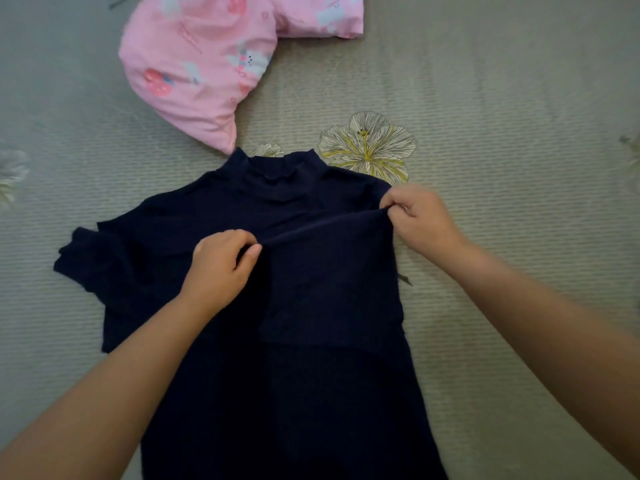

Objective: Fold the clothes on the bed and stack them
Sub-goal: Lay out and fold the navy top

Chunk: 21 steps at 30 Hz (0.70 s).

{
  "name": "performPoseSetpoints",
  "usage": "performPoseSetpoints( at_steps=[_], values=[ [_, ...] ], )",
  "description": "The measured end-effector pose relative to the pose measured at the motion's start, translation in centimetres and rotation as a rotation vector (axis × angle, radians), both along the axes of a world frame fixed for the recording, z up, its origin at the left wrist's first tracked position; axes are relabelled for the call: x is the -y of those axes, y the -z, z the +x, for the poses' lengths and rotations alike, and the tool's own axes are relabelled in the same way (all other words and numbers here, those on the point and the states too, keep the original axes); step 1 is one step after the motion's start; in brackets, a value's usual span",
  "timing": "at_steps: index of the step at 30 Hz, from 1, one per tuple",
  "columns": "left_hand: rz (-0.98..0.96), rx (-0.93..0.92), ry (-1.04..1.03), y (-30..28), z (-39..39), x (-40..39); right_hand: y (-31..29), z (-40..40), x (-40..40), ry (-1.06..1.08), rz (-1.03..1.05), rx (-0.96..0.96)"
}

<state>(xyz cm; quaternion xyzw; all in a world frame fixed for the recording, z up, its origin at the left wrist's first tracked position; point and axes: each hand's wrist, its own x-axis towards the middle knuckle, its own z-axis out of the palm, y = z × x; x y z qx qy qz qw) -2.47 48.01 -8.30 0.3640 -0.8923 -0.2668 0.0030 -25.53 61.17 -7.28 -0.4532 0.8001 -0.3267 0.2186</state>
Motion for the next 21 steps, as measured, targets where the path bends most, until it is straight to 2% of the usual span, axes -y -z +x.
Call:
performPoseSetpoints(
  at_steps=[1,3,6,8,11,14,17,19,21],
  values=[
    [-0.006,0.073,0.028,0.2,0.1,0.3,-0.2,-0.6,0.4,0.023,0.054,0.057],
    [0.008,0.19,0.055,0.6,0.4,1.0,-0.1,-2.3,1.0,-0.02,0.196,0.016],
    [0.23,0.269,0.007,0.5,0.3,1.8,0.9,-5.0,1.4,-0.103,0.486,-0.169],
    [0.336,0.334,0.058,0.6,-0.8,1.7,1.9,-6.4,1.4,-0.152,0.66,-0.343],
    [0.282,0.36,0.048,1.5,-2.8,0.6,3.2,-6.9,1.8,-0.2,0.76,-0.563],
    [0.015,0.294,-0.099,2.3,-3.6,-0.2,4.1,-6.2,1.5,-0.1,0.666,-0.627],
    [-0.141,0.252,-0.162,3.0,-2.7,-0.7,3.9,-3.3,-0.6,0.042,0.362,-0.584],
    [-0.175,0.175,-0.189,3.2,-1.3,-1.0,3.6,0.1,-3.1,-0.019,0.097,-0.59],
    [-0.176,0.171,-0.177,3.3,0.6,-1.2,3.9,4.2,-6.1,-0.243,0.065,-0.65]
  ],
)
